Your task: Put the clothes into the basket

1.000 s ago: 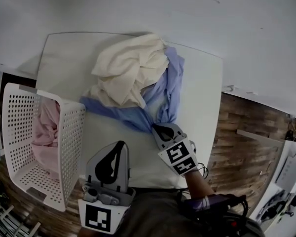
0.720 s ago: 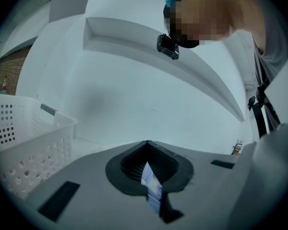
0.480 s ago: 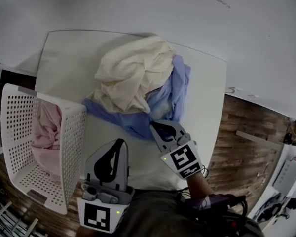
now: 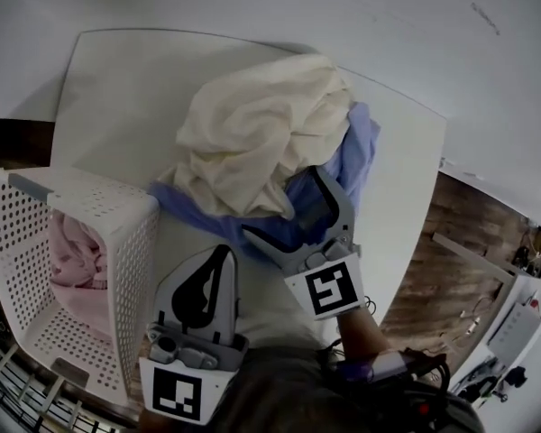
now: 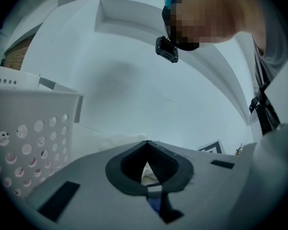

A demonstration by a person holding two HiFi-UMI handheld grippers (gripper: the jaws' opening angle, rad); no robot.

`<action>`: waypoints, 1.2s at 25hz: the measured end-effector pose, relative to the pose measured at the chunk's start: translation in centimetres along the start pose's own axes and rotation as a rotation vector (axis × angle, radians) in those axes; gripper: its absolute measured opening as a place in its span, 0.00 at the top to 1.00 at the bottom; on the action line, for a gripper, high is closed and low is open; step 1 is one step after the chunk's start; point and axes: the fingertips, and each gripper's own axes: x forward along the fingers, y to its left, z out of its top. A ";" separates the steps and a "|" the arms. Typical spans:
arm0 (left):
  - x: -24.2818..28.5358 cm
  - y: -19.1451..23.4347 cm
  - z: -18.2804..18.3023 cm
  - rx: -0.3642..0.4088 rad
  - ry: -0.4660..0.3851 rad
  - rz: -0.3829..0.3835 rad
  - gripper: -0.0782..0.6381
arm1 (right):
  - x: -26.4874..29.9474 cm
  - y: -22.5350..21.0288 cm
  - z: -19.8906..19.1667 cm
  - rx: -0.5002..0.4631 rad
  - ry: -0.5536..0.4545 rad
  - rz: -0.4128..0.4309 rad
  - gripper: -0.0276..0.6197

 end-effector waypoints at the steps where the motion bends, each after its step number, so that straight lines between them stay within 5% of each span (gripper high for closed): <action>1: 0.3 0.4 0.0 -0.001 0.000 0.005 0.88 | 0.8 -0.1 -0.2 -0.022 0.020 -0.005 0.10; 9: 3.1 1.7 1.6 0.078 -0.053 0.024 0.88 | 4.3 -1.9 -0.7 -0.086 0.115 -0.013 0.13; 14: 2.9 2.2 0.8 0.048 -0.025 0.046 0.88 | 3.6 -2.7 -0.7 -0.105 0.107 -0.088 0.62; 17: 2.6 2.7 0.6 0.051 -0.017 0.061 0.88 | 3.5 -2.9 -0.4 -0.103 0.075 -0.111 0.73; 30: -0.2 1.3 2.4 0.083 -0.058 0.099 0.88 | -3.3 -5.1 5.4 -0.173 -0.208 -0.331 0.77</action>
